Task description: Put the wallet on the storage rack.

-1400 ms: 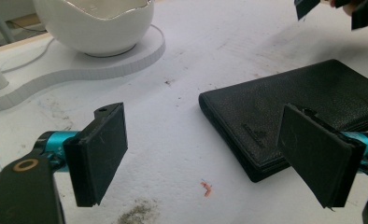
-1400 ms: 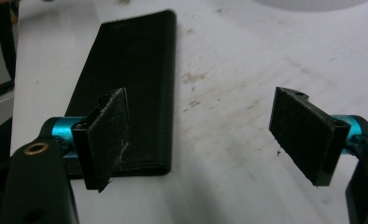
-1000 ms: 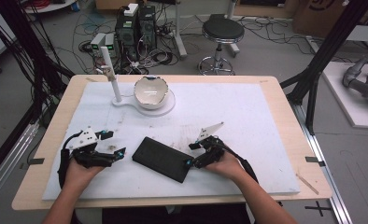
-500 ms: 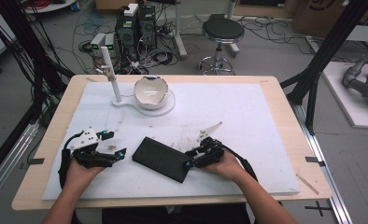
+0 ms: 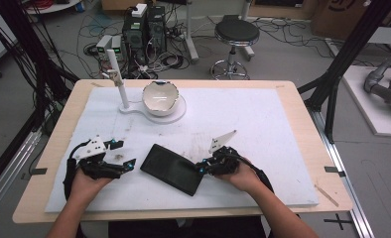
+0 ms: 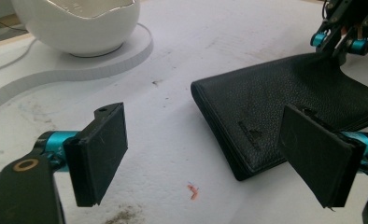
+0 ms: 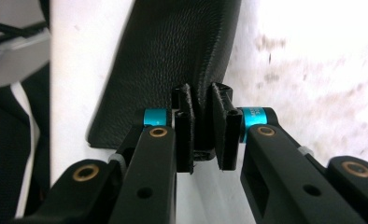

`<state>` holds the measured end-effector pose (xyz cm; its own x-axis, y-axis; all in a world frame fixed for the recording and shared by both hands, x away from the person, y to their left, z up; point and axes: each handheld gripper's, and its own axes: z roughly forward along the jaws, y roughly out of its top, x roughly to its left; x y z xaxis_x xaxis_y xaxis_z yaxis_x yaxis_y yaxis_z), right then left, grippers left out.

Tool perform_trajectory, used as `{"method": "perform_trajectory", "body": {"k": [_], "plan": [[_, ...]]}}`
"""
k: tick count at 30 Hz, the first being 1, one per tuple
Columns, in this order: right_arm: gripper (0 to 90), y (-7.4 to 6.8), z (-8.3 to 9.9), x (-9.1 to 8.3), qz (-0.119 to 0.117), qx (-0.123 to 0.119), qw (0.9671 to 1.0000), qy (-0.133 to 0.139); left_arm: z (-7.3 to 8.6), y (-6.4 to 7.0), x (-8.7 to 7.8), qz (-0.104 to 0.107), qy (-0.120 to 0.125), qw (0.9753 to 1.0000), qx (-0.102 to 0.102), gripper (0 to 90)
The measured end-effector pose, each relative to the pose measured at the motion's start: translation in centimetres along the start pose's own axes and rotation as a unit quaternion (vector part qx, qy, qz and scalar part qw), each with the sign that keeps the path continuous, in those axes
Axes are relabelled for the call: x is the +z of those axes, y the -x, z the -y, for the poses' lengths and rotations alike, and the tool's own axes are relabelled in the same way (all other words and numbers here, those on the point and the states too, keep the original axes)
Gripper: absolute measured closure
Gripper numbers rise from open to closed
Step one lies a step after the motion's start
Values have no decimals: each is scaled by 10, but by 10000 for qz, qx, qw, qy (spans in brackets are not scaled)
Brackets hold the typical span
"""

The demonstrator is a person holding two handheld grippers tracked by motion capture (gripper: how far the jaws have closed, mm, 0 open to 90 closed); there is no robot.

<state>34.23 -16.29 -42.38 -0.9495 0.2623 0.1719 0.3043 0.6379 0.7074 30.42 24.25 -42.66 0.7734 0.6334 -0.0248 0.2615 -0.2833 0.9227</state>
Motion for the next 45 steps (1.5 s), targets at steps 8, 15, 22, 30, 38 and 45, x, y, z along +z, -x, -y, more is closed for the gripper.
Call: {"method": "perform_trajectory", "body": {"k": [8,15,22,30,38,45], "plan": [[832,-7,-6,-30,0,-433,9976,547,-6,-1,2,439,178,9988,-133,166],[836,-8,-7,-53,99,-722,9938,839,-19,0,11,863,377,9953,-215,166],[840,-15,-13,-67,138,-1026,9894,1014,-32,0,35,1255,260,9917,-133,168],[842,-24,-22,-68,-46,-1228,9855,1171,-37,18,55,2093,204,9775,138,242],[828,-19,-18,-70,56,-1000,9864,1303,-40,25,48,2306,340,9717,383,675],[606,-10,-14,-71,324,-469,9850,1629,-53,33,40,2273,294,9723,462,738]]}}
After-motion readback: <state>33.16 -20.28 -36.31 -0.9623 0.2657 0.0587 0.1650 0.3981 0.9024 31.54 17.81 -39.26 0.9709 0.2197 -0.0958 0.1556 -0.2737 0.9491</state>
